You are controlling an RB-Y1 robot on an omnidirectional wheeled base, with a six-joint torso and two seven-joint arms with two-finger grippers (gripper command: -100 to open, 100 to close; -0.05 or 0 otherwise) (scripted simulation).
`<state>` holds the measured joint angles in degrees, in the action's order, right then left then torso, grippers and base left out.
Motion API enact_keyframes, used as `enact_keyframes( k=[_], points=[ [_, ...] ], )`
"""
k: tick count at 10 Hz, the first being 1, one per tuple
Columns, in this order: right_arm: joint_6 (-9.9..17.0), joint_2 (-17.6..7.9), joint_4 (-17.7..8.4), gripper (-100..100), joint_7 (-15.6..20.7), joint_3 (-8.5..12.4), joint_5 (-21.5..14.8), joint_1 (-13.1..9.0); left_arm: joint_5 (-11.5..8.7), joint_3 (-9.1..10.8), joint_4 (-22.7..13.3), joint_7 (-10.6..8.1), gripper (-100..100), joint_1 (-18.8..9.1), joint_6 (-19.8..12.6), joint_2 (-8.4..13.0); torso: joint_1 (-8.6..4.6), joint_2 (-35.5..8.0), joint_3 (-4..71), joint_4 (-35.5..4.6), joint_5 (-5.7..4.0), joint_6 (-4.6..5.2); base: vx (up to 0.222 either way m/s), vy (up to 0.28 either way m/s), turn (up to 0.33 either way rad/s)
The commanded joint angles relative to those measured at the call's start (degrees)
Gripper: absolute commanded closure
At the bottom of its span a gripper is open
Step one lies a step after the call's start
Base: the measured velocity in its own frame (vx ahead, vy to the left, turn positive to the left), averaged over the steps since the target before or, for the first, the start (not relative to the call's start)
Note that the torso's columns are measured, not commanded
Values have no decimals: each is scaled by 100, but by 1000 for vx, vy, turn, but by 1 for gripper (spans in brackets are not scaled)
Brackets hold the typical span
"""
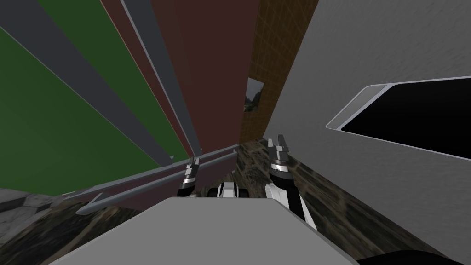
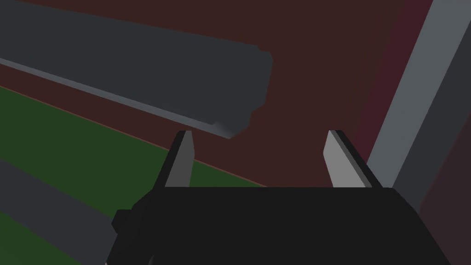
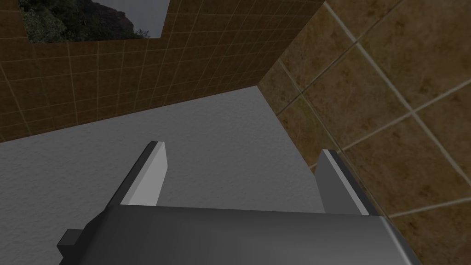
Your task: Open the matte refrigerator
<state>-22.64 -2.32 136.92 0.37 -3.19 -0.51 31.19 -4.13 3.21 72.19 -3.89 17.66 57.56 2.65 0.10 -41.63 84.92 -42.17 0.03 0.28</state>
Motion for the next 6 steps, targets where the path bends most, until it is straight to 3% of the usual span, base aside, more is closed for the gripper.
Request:
enact_keyframes(
  k=[1,3,4,6],
  points=[
    [0,0,0,0,0,0,0,0,17,-40,-149,-14,100,117,321,-29,11,21,9,22,18,5,17,22,-12],
    [0,0,0,0,0,0,0,1,23,-49,-114,-10,100,171,383,-44,8,6,5,17,14,-12,12,6,-38],
    [0,0,0,0,0,0,0,1,-20,-79,-108,-56,-100,137,346,130,-6,-38,-19,-1,1,-24,-8,14,-17],
    [0,0,0,0,0,0,0,0,-165,-163,-57,-206,-100,4,164,356,-6,-89,-51,-19,-2,-27,-41,43,-49]
  ],
)
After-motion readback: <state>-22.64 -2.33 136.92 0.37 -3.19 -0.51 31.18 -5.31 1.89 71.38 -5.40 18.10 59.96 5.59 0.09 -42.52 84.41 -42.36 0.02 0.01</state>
